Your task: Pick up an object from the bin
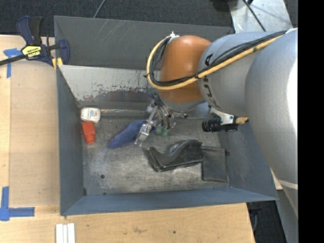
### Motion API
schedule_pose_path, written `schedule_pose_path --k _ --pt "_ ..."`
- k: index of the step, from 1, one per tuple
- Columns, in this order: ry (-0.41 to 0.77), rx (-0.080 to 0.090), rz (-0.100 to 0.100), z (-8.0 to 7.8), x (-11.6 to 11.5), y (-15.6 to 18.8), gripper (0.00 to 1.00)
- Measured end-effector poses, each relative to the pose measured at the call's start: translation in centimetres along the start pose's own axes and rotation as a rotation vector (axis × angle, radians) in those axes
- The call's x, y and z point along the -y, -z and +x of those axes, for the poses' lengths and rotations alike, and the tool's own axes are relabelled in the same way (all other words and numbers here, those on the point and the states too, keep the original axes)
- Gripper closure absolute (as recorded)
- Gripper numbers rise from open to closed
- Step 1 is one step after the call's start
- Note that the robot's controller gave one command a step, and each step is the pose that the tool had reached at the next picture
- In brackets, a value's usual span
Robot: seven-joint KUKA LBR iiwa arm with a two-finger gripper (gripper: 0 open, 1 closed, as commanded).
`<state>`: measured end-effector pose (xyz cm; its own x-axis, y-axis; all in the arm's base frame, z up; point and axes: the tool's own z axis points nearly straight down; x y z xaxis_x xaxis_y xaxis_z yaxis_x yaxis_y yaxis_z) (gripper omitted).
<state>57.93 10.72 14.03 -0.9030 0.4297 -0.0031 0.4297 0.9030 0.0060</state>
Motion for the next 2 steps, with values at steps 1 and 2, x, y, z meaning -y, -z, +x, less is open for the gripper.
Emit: schedule_pose_path --k 1,2 --pt "-0.158 0.005 0.000 -1.77 -1.99 -6.55 0.00" --pt "-0.157 0.014 -0.005 -2.02 -2.07 -6.11 1.00"
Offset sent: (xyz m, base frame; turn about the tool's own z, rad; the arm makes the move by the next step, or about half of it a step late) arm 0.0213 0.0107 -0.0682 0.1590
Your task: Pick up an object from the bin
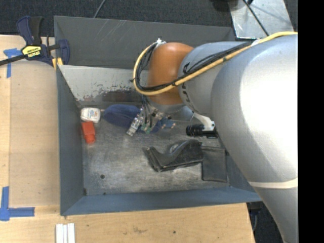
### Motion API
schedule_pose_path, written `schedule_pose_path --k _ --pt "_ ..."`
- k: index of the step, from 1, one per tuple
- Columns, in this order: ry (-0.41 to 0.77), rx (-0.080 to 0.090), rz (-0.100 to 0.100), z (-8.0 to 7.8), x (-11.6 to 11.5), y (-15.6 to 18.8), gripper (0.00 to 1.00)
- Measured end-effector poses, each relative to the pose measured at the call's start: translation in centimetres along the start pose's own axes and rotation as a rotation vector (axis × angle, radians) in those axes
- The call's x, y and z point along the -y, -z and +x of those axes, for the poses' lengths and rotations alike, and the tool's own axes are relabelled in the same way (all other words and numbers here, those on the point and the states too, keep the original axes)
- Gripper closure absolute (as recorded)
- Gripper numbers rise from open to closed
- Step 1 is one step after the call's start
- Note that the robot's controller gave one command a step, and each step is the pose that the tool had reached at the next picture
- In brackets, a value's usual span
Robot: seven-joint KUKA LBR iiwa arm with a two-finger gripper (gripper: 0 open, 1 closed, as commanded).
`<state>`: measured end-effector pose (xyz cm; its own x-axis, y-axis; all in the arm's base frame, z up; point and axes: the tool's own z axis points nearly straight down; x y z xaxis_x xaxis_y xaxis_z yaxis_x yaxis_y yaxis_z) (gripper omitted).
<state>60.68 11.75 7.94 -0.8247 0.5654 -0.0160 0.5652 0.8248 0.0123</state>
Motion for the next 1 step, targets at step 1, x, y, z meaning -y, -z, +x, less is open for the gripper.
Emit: schedule_pose_path --k 1 --pt "-0.049 -0.007 0.005 -2.00 -0.66 14.19 1.00"
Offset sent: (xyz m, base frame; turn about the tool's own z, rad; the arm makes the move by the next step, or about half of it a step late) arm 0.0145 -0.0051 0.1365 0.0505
